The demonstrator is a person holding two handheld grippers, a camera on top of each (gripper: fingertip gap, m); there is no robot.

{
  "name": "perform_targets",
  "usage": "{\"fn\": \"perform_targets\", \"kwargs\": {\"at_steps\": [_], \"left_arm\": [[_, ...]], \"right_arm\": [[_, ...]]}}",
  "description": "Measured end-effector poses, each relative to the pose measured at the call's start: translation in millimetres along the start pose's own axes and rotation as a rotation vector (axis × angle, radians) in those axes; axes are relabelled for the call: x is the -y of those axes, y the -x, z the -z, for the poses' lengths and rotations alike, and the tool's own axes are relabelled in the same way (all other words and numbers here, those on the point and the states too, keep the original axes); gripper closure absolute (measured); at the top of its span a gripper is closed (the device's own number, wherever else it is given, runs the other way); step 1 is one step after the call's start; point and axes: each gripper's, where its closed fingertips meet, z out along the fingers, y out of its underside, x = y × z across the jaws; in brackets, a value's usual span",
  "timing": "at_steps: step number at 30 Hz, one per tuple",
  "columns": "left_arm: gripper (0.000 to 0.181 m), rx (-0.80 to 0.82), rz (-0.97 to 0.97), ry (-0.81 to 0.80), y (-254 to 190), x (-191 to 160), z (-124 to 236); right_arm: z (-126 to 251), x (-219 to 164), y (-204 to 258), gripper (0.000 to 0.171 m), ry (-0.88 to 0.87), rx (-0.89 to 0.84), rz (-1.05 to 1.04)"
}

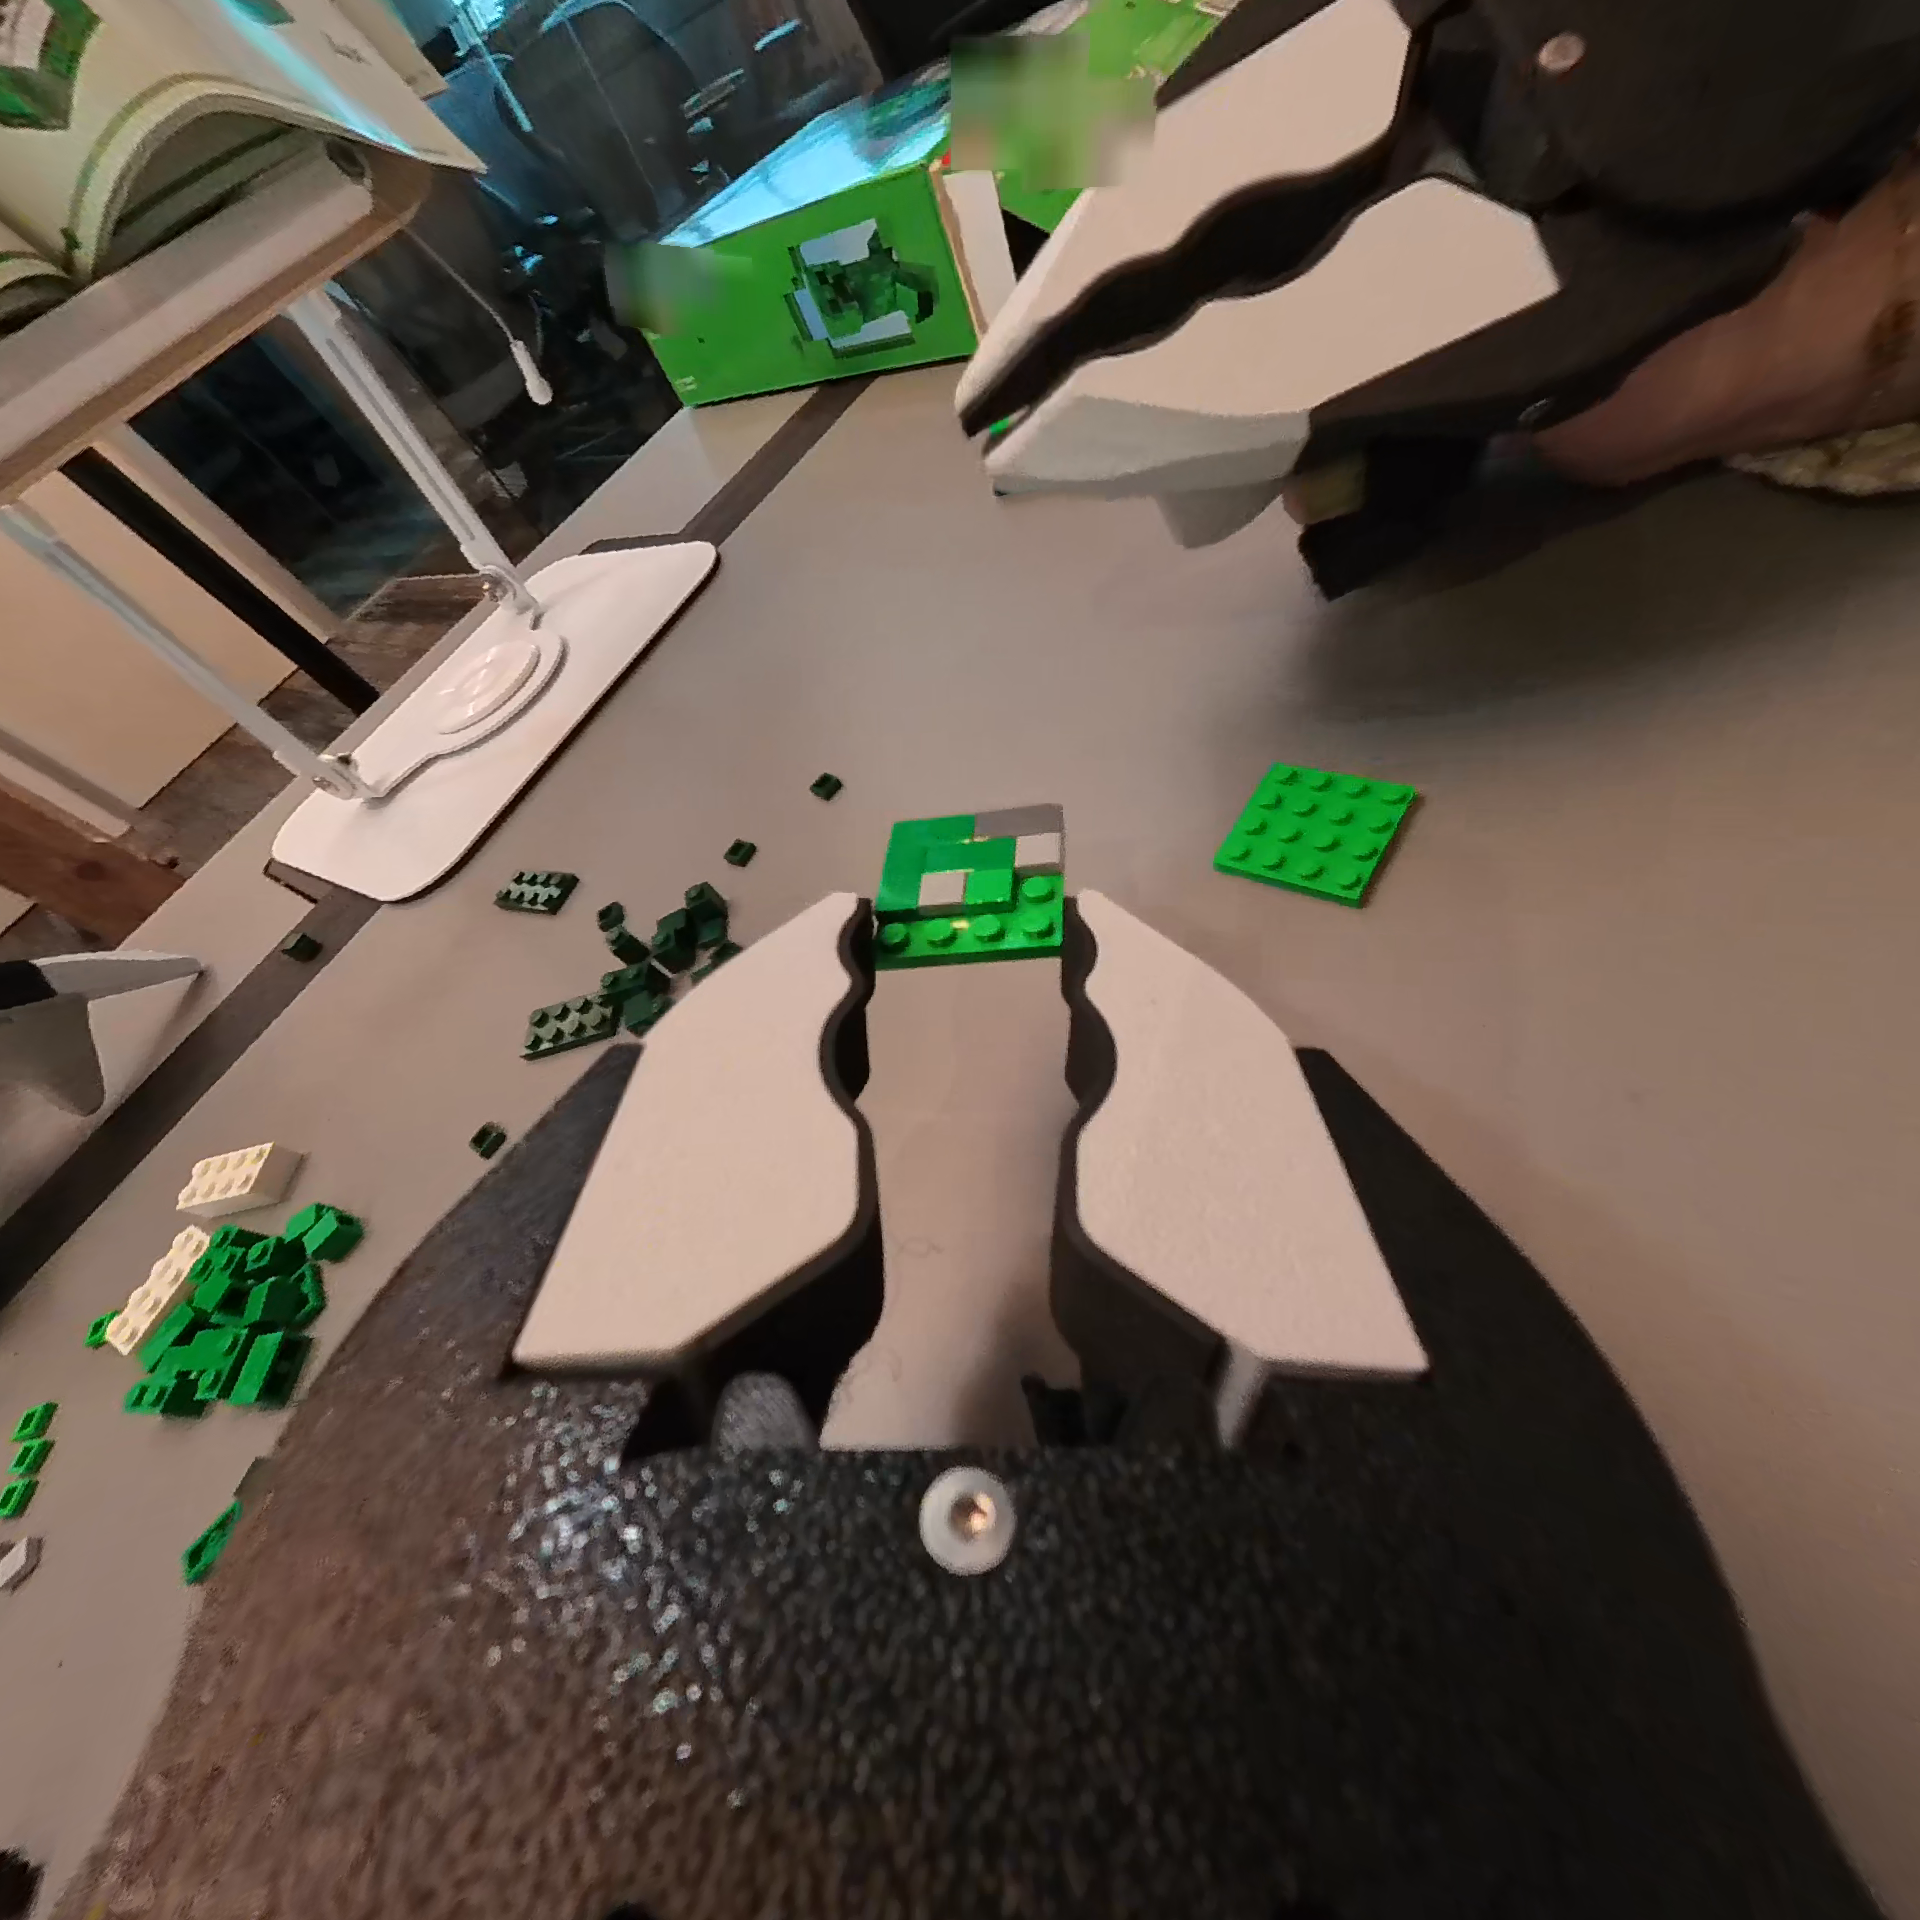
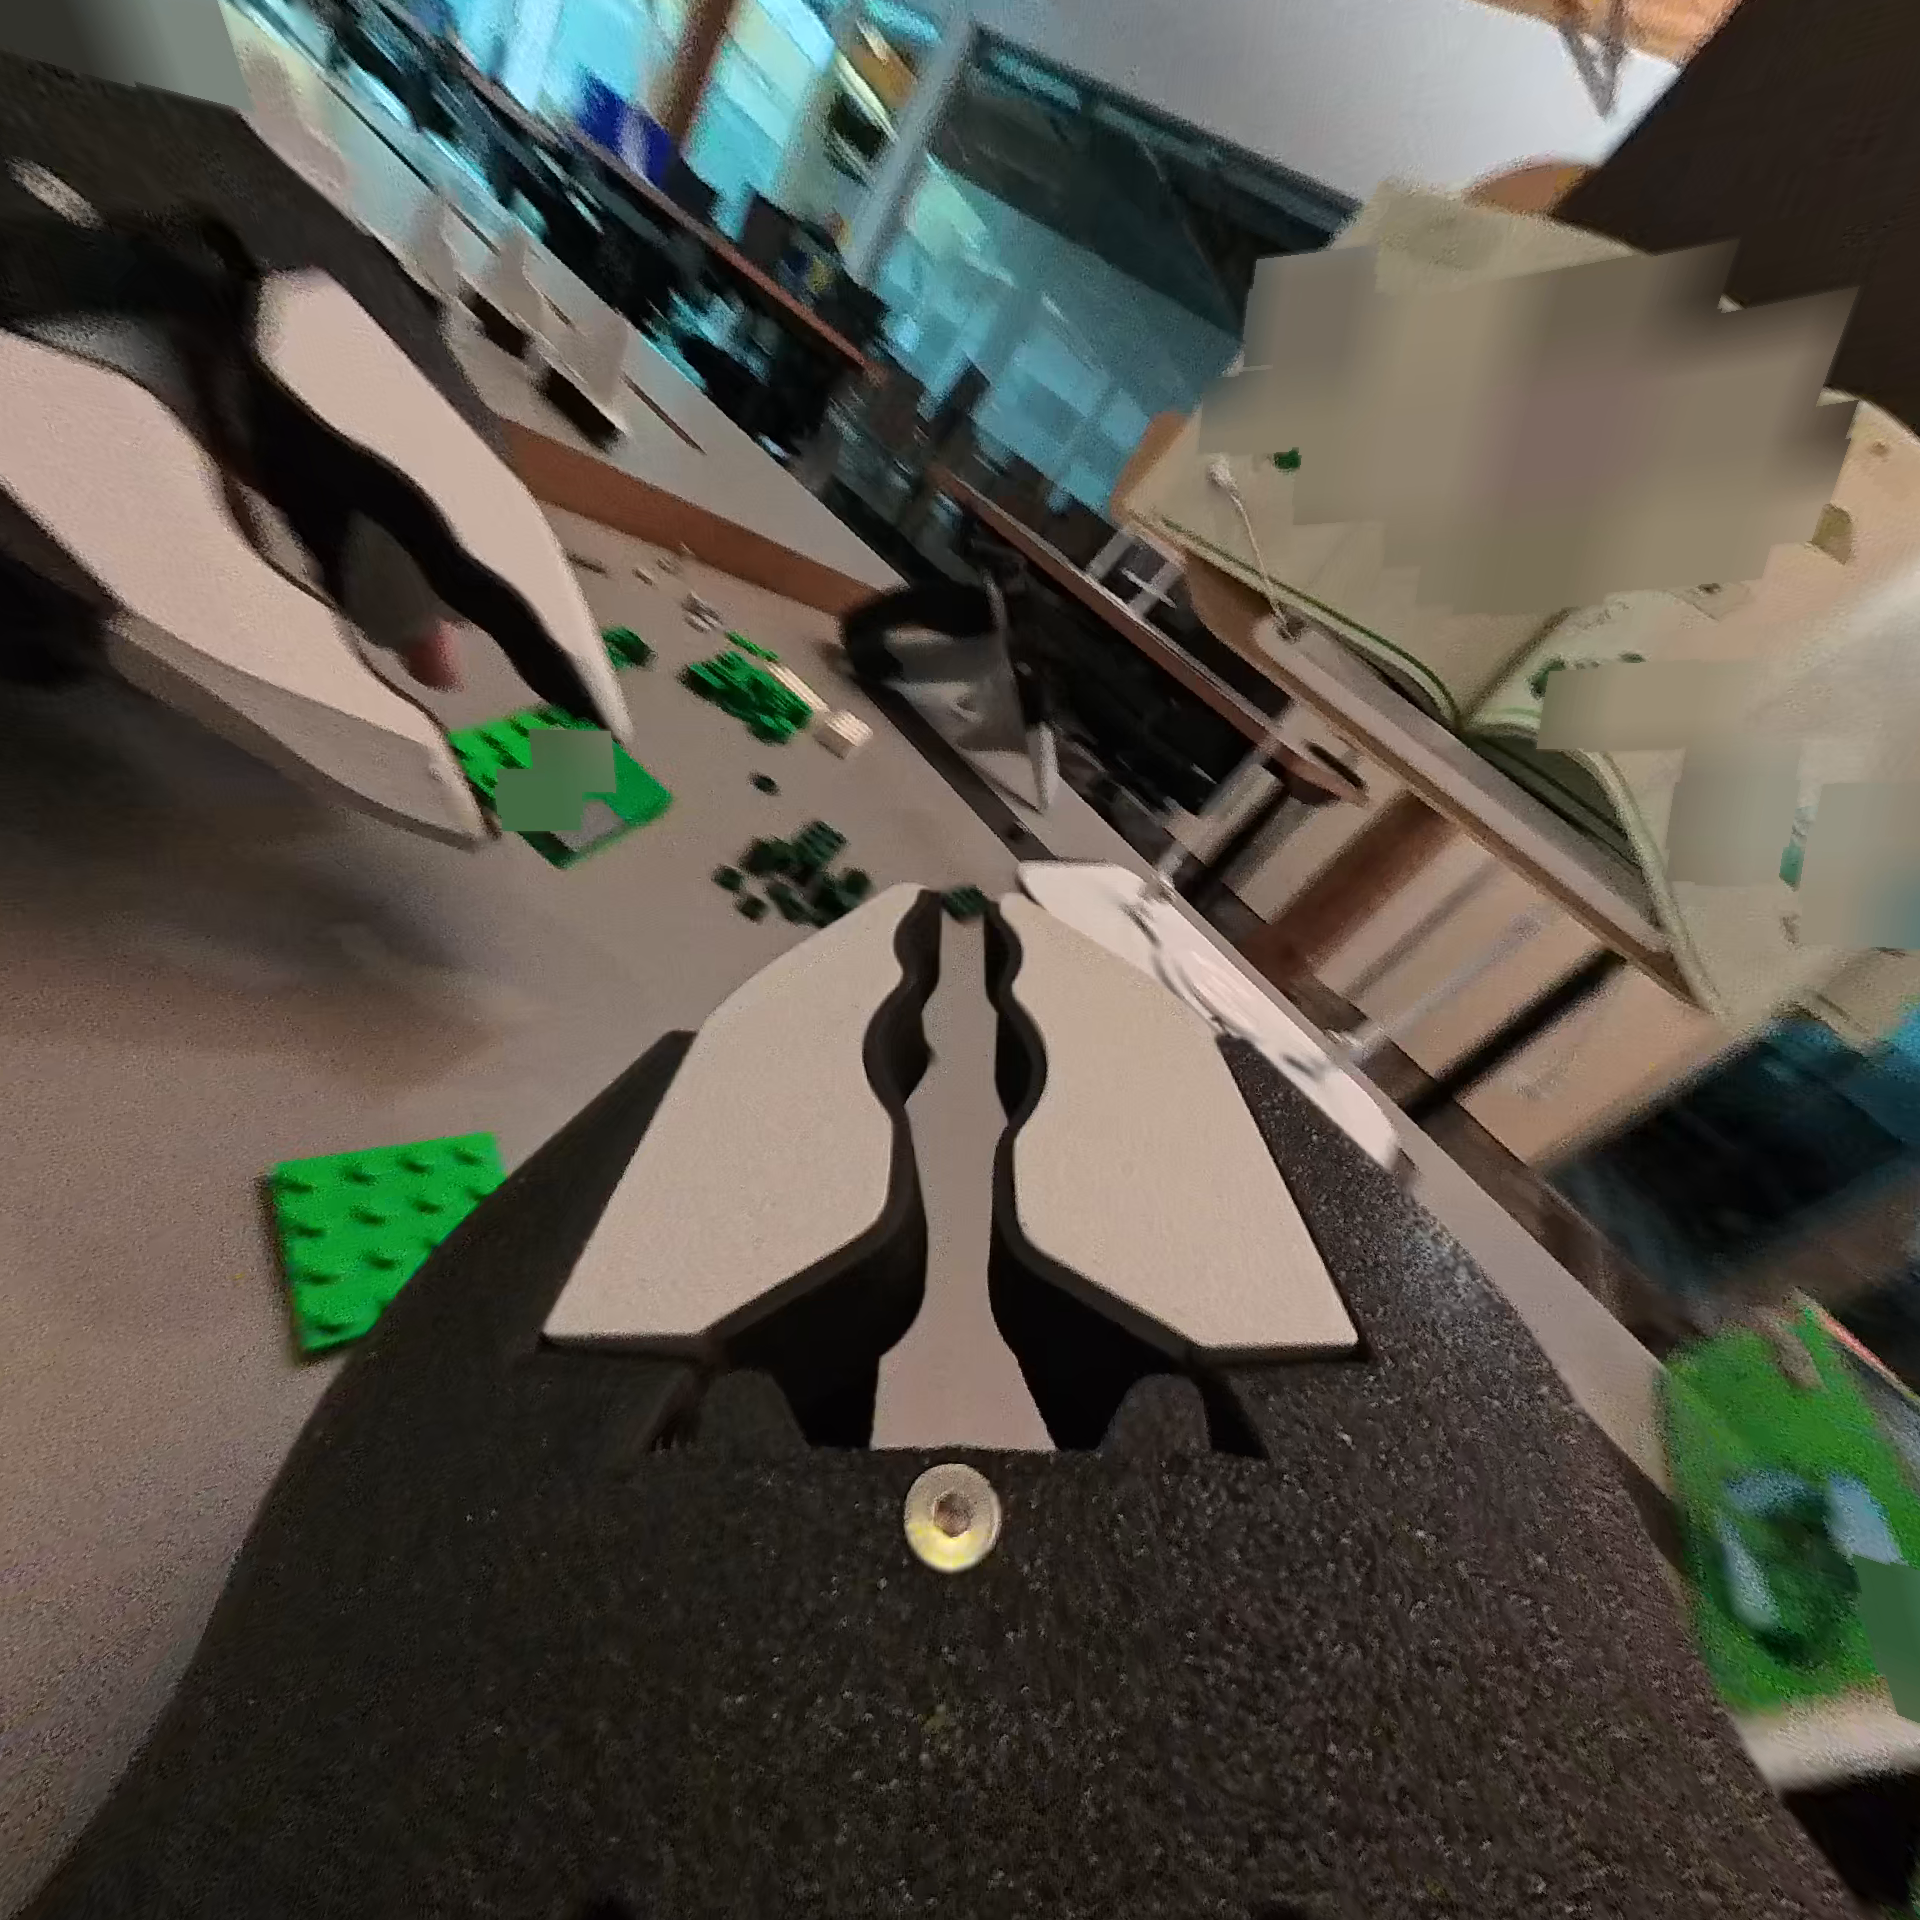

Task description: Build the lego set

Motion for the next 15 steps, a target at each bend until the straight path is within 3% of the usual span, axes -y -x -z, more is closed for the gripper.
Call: {"fn": "perform_targets", "kwargs": {"at_steps": [2,6,8,12,15], "left_arm": [[0.146,-0.011,0.006,-0.005,-0.8,0.6,0.5],[0.146,-0.032,0.032,-0.016,-1.0,1.7,1.5],[0.146,-0.037,0.04,-0.022,-1.7,2.8,1.7],[0.146,-0.017,0.001,-0.016,-4.4,3.0,0.0],[0.146,-0.007,-0.047,-0.005,-8.2,2.1,-1.7]], "right_arm": [[1.1,7.1,8.1,0.16,-0.044,0.071,-0.042],[-3.8,3.6,17.3,0.157,0.031,0.177,-0.062],[-12.0,3.1,26.1,0.165,0.095,0.308,-0.079],[-55.6,13.8,26.8,0.16,0.192,0.522,-0.174],[-100.4,28.6,30.0,0.162,0.189,0.614,-0.127]]}}
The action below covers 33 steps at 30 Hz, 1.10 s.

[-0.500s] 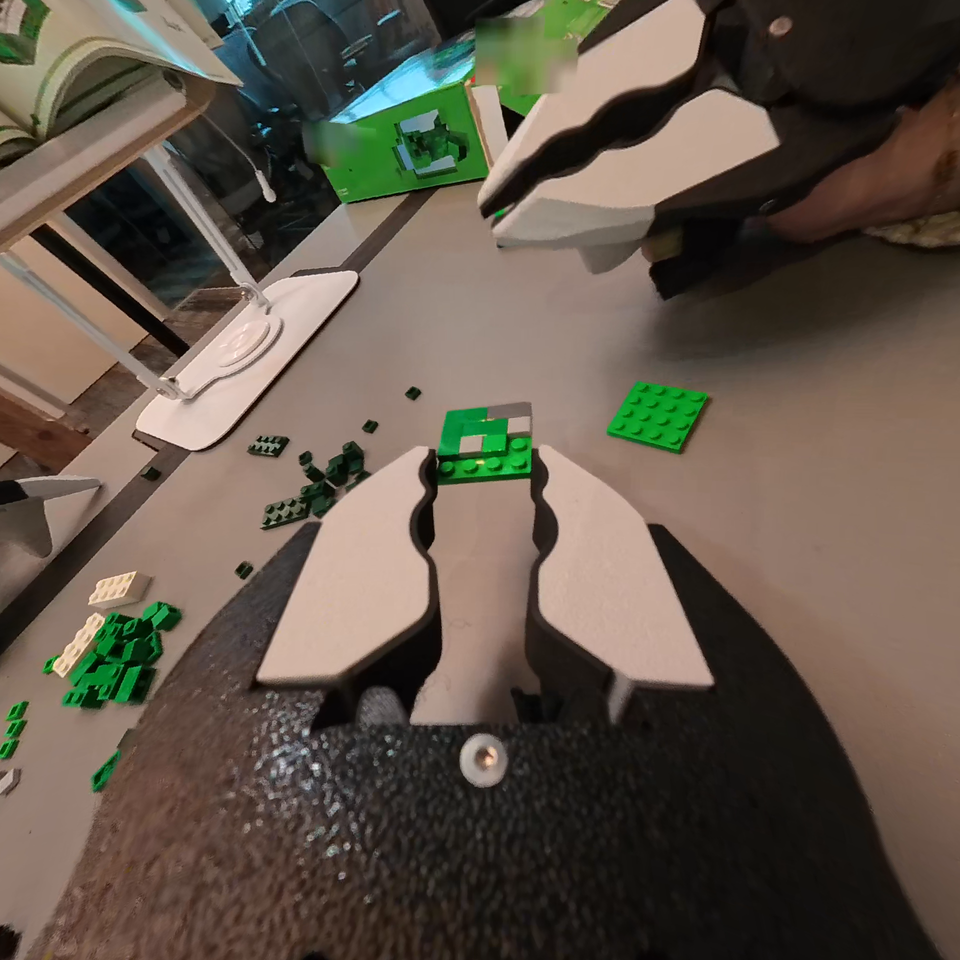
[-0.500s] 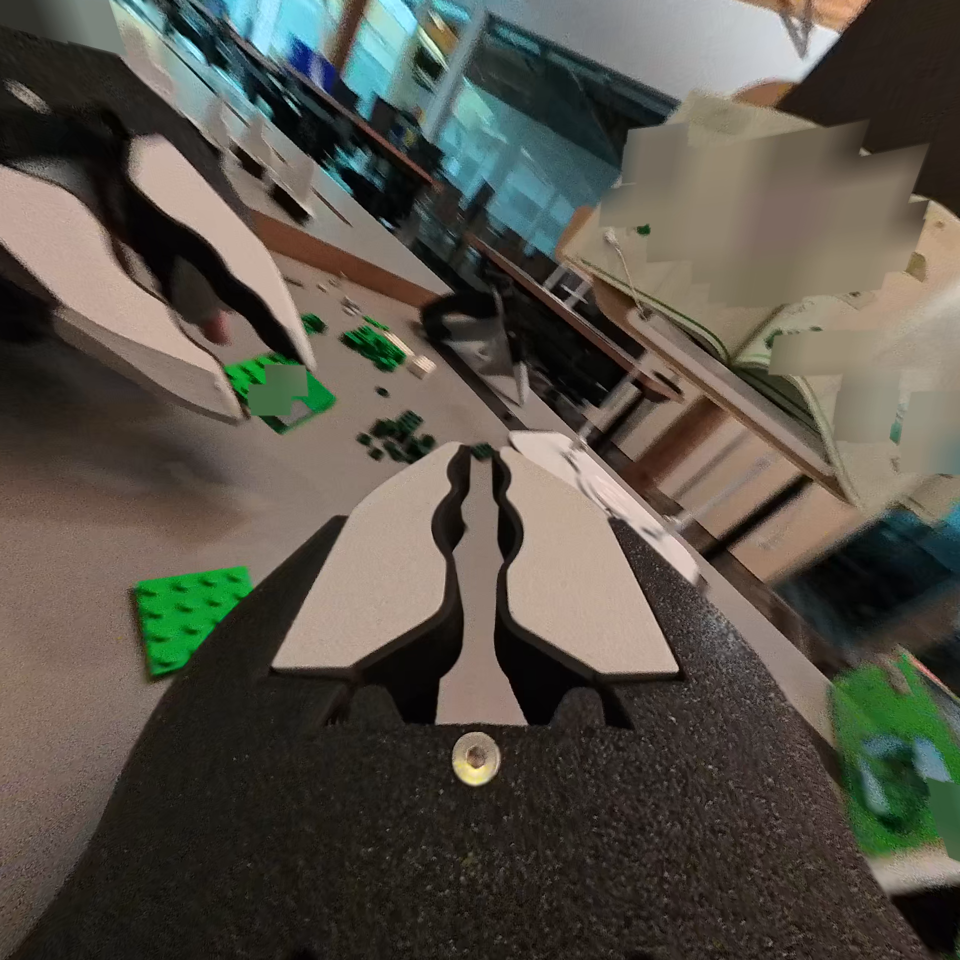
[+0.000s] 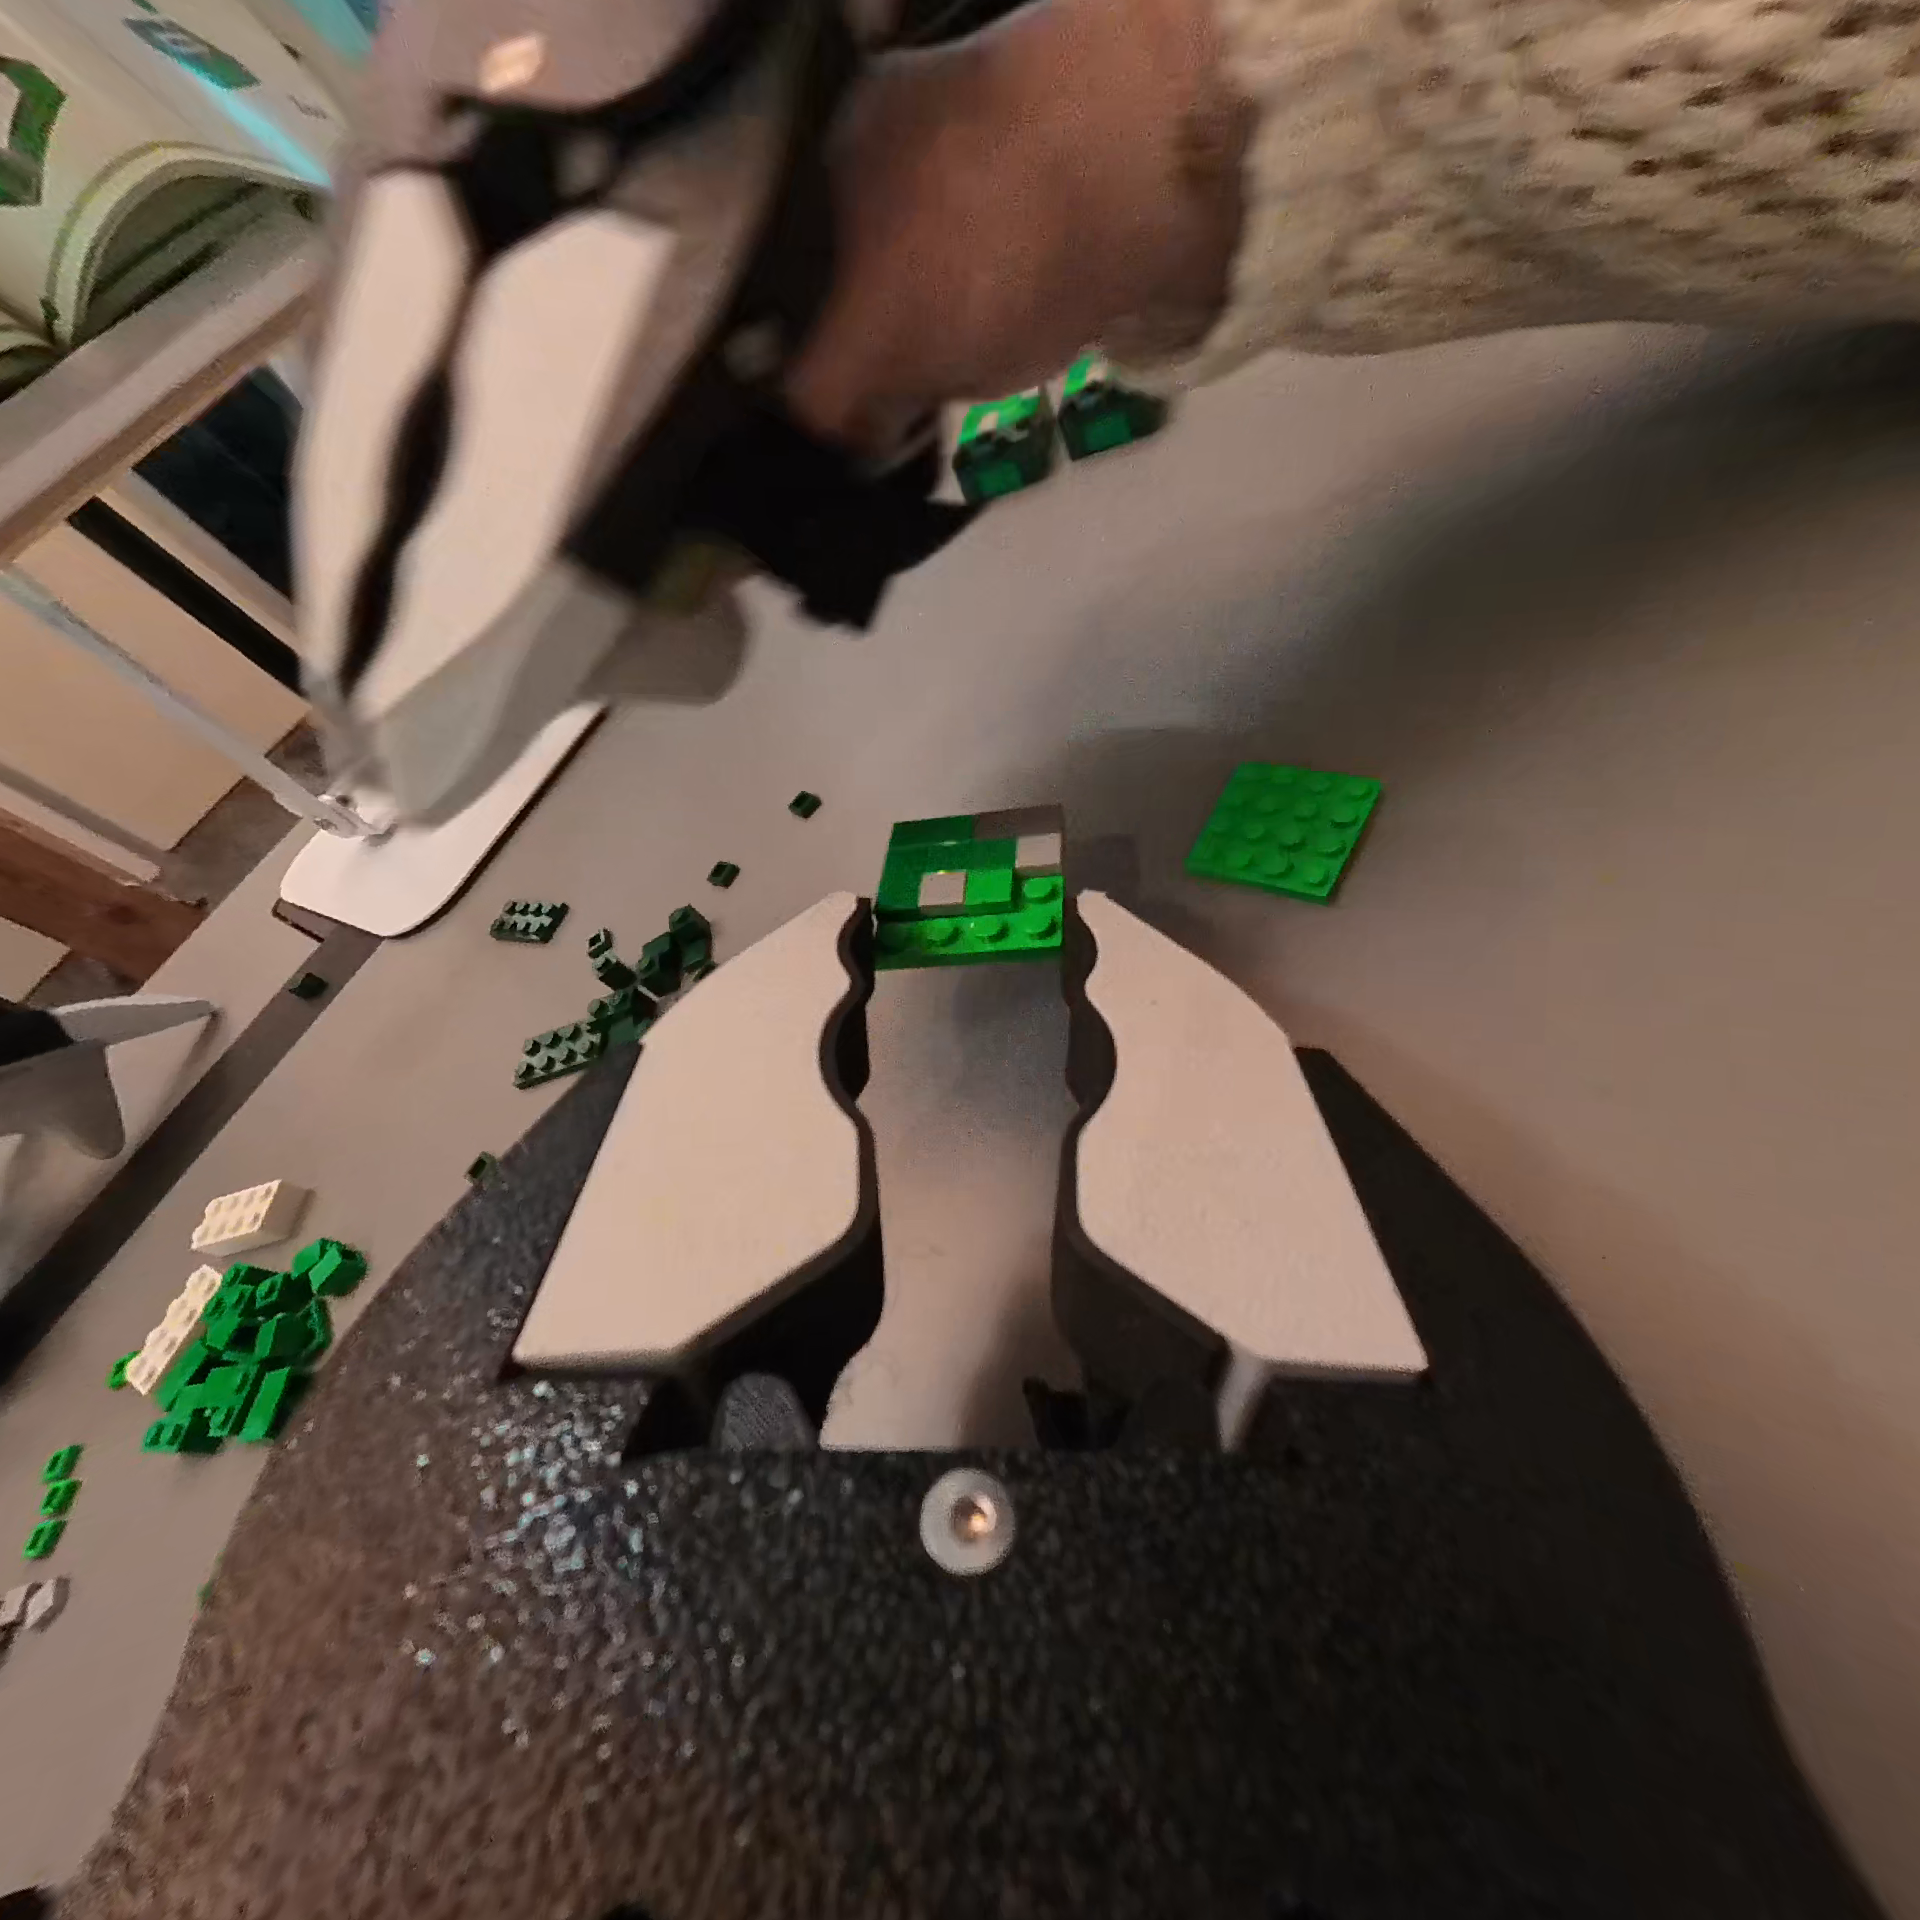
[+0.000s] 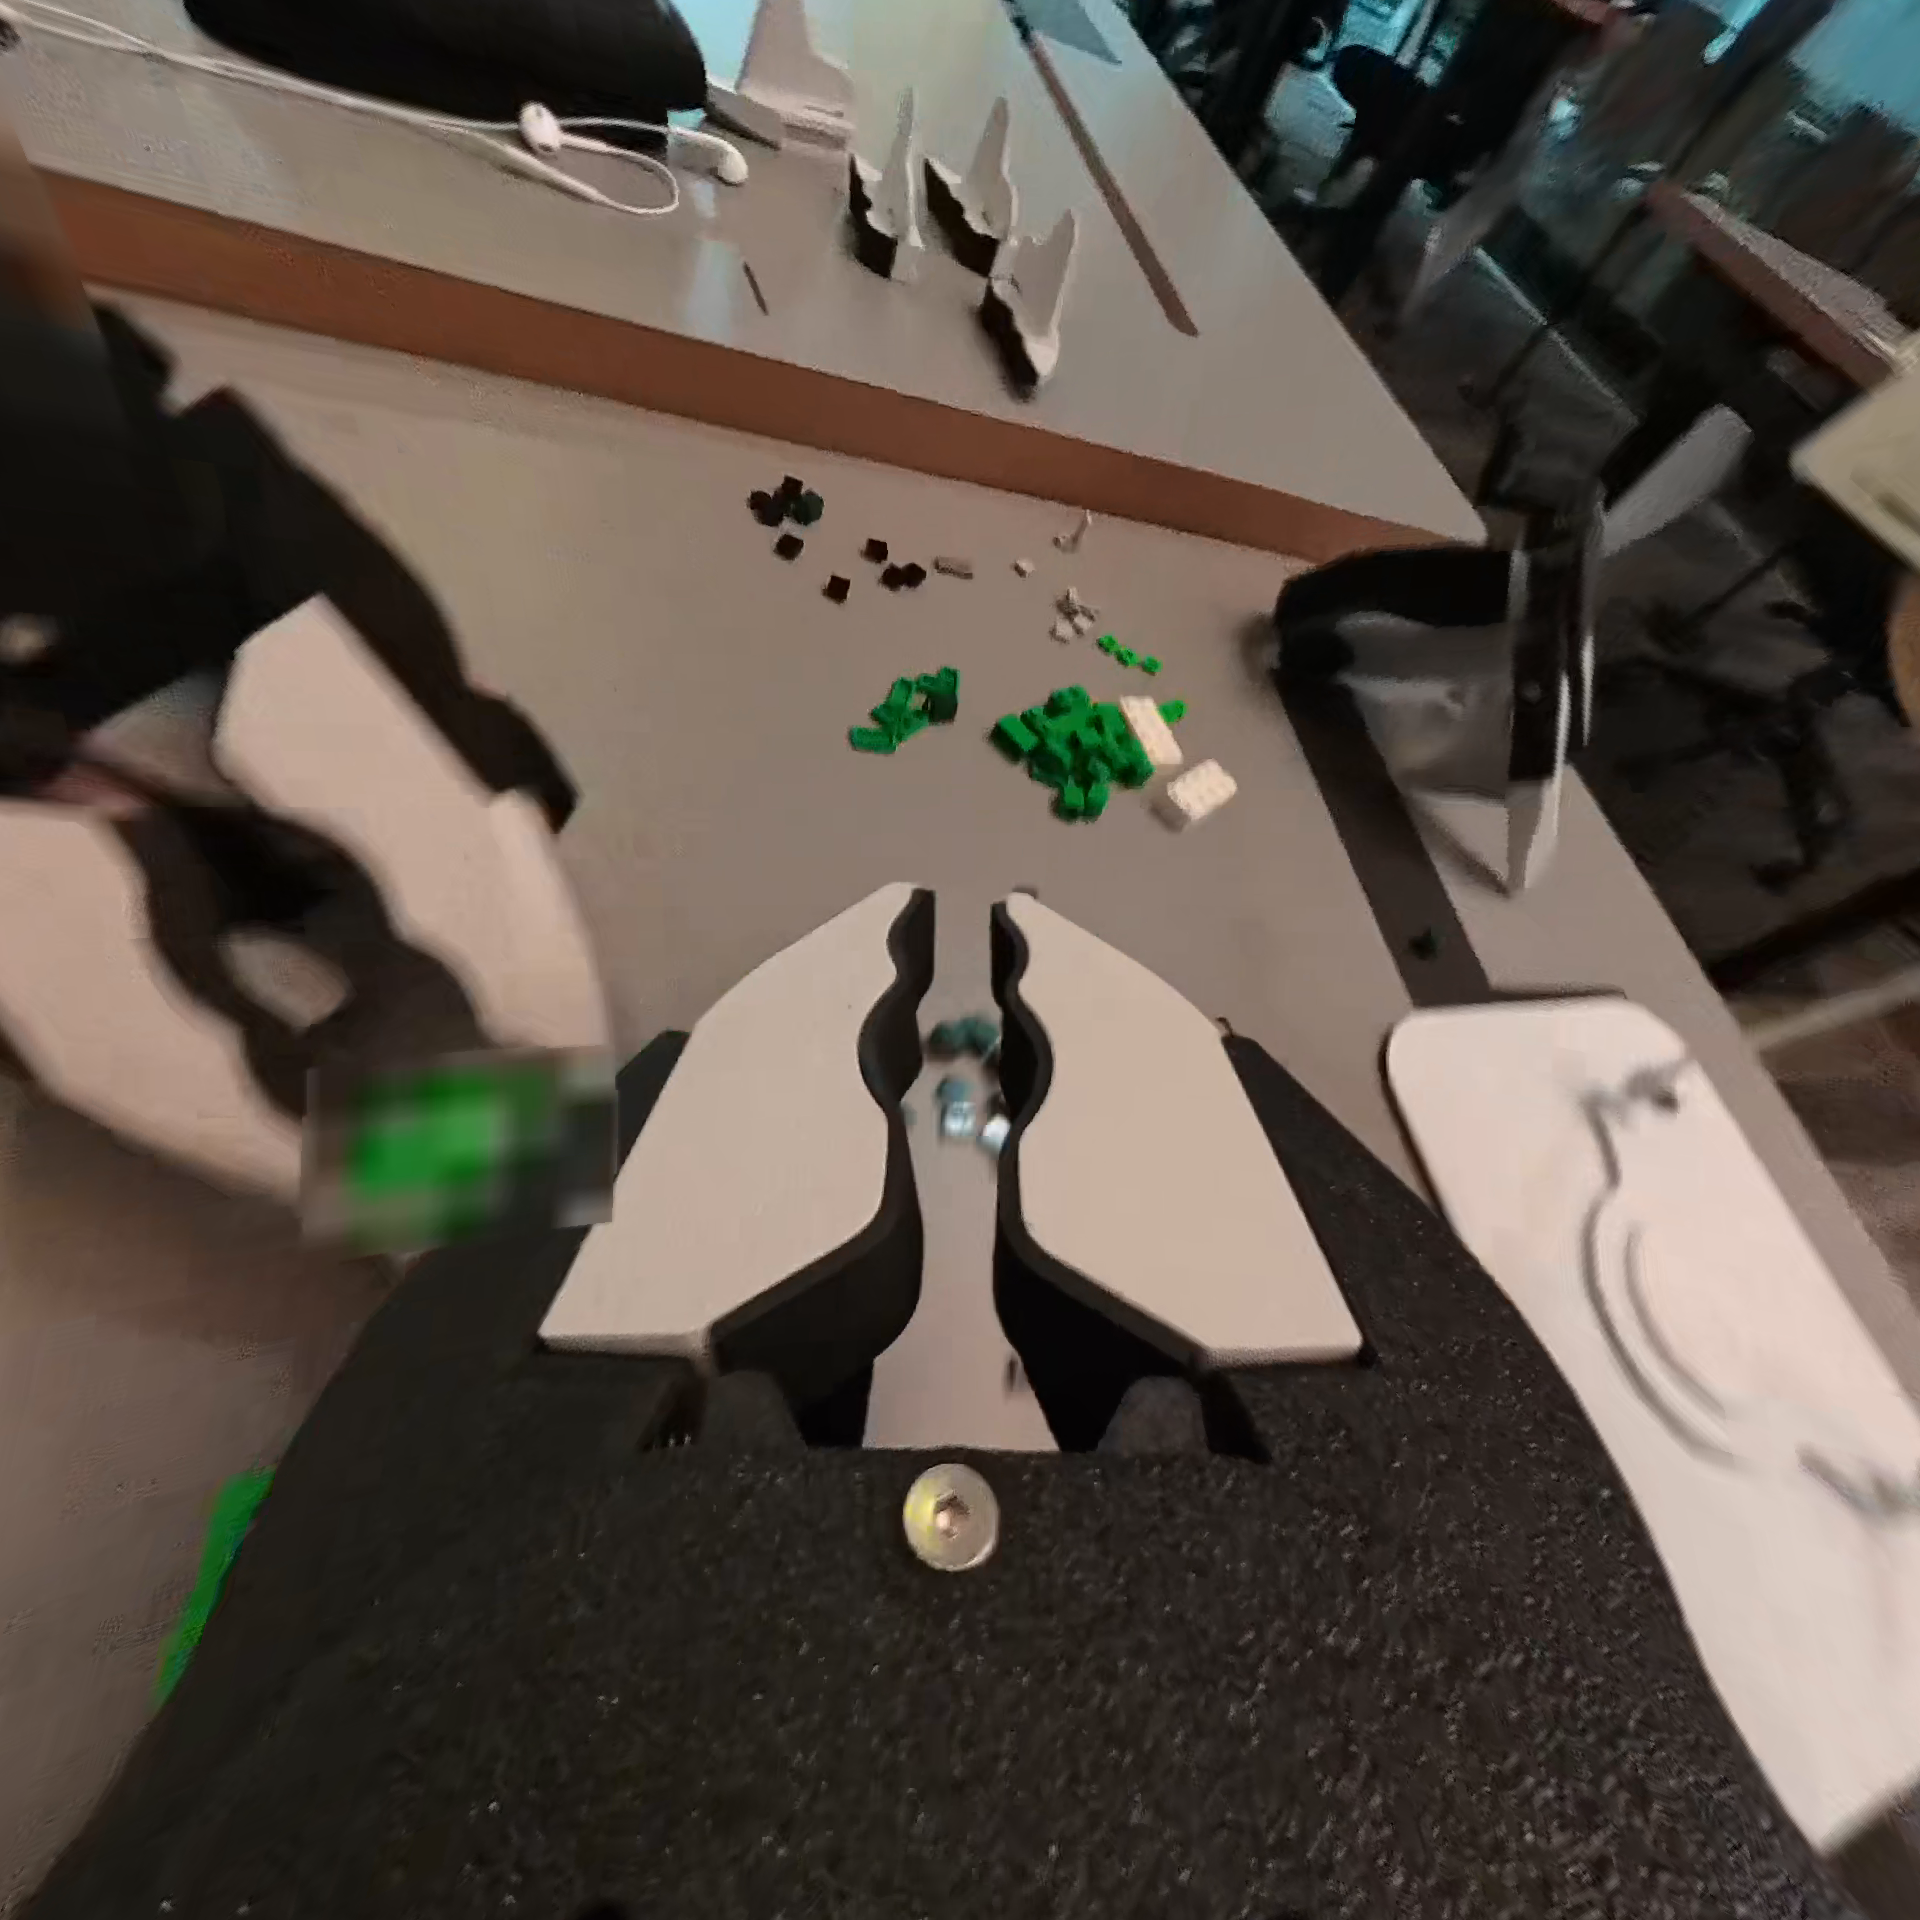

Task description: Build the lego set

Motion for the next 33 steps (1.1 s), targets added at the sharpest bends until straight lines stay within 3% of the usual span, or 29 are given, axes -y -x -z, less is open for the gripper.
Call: {"fn": "perform_targets", "kwargs": {"at_steps": [4,8,11,16,33], "left_arm": [[0.146,0.004,-0.019,0.001,-1.7,0.2,-0.6],[0.146,0.005,-0.016,-0.001,-1.5,0.4,-0.4],[0.146,0.004,-0.021,0.002,-2.1,0.1,-0.6],[0.146,0.003,-0.02,0.002,-2.1,0.0,-0.8],[0.146,-0.004,-0.038,0.01,-4.7,-0.6,-2.1]], "right_arm": [[-60.9,17.7,0.4,0.156,0.064,0.153,0.064],[-111.5,-4.9,-11.6,0.151,0.283,0.2,0.162],[-131.9,-19.9,-24.7,0.151,0.395,0.231,0.099],[-141.5,-22.4,4.7,0.151,0.446,0.438,0.091],[-166.8,-19.5,19.3,0.147,0.606,0.421,0.073]]}}
